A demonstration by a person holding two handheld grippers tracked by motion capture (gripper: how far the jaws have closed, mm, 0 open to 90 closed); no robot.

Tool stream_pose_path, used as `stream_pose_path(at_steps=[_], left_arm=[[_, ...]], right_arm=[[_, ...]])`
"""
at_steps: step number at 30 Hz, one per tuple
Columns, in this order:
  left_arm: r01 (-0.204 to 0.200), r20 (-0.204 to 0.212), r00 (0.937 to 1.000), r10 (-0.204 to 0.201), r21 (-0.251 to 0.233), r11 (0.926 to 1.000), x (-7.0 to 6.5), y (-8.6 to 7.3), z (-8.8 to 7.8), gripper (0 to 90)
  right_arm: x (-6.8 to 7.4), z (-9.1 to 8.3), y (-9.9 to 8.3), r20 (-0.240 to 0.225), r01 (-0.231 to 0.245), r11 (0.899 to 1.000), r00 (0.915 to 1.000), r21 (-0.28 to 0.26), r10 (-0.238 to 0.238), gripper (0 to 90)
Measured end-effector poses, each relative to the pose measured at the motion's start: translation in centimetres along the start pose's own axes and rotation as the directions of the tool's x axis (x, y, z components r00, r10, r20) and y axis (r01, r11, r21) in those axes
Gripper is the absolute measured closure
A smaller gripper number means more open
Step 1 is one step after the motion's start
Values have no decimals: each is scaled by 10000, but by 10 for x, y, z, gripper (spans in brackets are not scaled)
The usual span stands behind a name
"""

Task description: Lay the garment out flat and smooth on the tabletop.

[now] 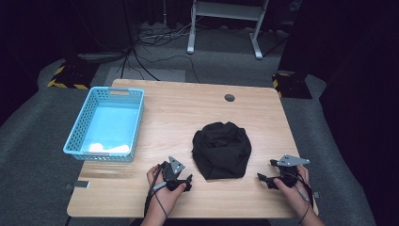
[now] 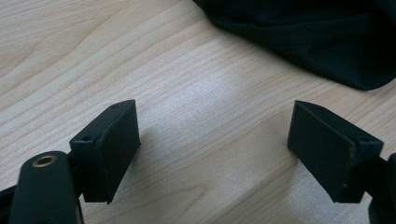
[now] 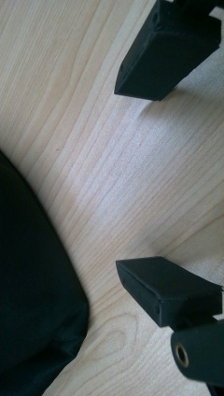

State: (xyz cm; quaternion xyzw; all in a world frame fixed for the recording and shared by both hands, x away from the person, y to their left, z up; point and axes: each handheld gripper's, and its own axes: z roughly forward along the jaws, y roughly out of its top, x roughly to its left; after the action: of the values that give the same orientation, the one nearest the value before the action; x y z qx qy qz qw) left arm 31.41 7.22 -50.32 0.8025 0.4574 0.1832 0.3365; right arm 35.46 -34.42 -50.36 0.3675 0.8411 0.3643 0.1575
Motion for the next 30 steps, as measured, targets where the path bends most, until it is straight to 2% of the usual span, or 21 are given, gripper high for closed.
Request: stream_pose_path(at_steps=[7,14,19,23,25,30], left_arm=[[0,-54,10000,0,76,10000,-3,1,-3,187],[-137,188,9997,144,-380,9992,-13,11,-15,193],[-195,316,9993,212,-520,9985,-17,18,-20,202],[-560,432,9974,585,-563,9968,-23,22,-21,228],[-715,616,9953,750,-579,9958,-28,24,-20,274],[-1072,1022,9884,1127,-578,9926,-41,30,-14,309]], right_arm=[[0,0,0,-3,2,10000,10000,0,-2,136],[0,0,0,-1,3,10000,10000,-2,-3,136],[0,0,0,-7,-4,10000,10000,-8,4,136],[0,0,0,-8,-3,10000,10000,-11,3,136],[0,0,0,-6,-3,10000,10000,-12,3,136],[0,0,0,-2,-1,10000,10000,-17,1,136]])
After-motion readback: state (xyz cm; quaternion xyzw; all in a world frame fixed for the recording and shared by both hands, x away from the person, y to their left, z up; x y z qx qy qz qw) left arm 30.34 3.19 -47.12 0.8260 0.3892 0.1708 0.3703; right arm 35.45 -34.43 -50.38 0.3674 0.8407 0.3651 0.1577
